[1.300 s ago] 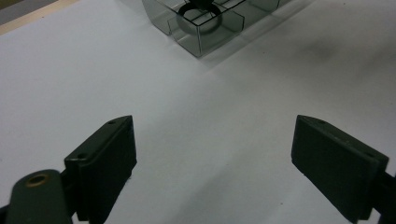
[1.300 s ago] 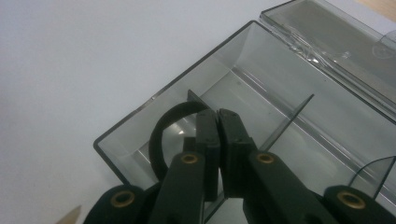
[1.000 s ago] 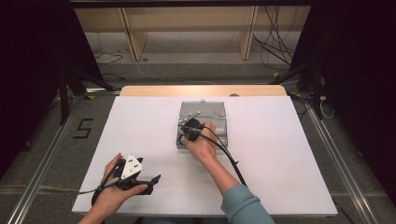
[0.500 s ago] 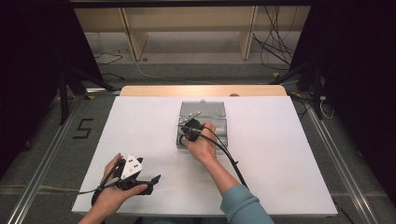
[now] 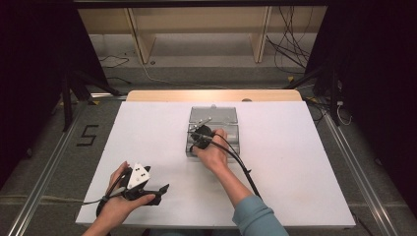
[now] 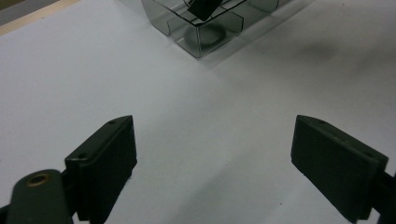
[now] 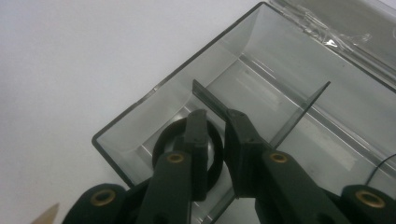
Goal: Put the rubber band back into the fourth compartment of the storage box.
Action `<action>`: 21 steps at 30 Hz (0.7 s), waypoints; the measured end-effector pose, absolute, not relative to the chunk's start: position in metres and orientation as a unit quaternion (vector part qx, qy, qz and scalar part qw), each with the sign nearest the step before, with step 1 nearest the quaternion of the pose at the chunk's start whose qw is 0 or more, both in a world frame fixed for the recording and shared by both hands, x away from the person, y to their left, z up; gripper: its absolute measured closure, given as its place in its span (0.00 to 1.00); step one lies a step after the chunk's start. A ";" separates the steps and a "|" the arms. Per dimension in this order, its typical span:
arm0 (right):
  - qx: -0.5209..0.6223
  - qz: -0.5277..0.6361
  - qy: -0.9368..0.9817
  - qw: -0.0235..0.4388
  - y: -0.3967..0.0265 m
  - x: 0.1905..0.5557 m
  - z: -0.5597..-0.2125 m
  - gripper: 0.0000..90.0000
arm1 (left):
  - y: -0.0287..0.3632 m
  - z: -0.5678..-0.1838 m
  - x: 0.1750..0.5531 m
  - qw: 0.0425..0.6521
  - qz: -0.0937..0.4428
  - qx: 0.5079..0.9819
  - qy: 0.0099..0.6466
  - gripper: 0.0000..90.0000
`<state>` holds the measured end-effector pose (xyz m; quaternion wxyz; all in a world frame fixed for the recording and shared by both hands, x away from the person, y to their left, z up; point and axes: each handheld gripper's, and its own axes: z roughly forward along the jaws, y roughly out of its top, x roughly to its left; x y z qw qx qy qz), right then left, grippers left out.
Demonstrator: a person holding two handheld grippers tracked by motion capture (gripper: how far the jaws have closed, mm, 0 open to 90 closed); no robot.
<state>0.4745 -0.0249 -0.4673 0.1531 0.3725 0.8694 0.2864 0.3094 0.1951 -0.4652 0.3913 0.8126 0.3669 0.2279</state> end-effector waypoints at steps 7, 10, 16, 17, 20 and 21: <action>0.376 0.301 0.863 0.157 -0.031 0.472 -0.462 0.81 | 0.195 -0.465 0.309 0.391 0.228 0.813 0.367 0.15; 0.377 0.306 0.860 0.158 -0.035 0.471 -0.459 0.78 | 0.195 -0.465 0.309 0.390 0.228 0.813 0.367 0.16; 0.382 0.321 0.851 0.163 -0.049 0.469 -0.451 0.71 | 0.195 -0.466 0.309 0.389 0.227 0.813 0.368 0.16; 0.383 0.322 0.850 0.165 -0.052 0.469 -0.450 0.70 | 0.195 -0.466 0.309 0.389 0.227 0.814 0.368 0.16; 0.389 0.330 0.844 0.165 -0.064 0.469 -0.446 0.66 | 0.196 -0.466 0.309 0.388 0.226 0.814 0.368 0.16; 0.390 0.333 0.842 0.166 -0.068 0.469 -0.445 0.65 | 0.196 -0.466 0.309 0.390 0.226 0.813 0.369 0.16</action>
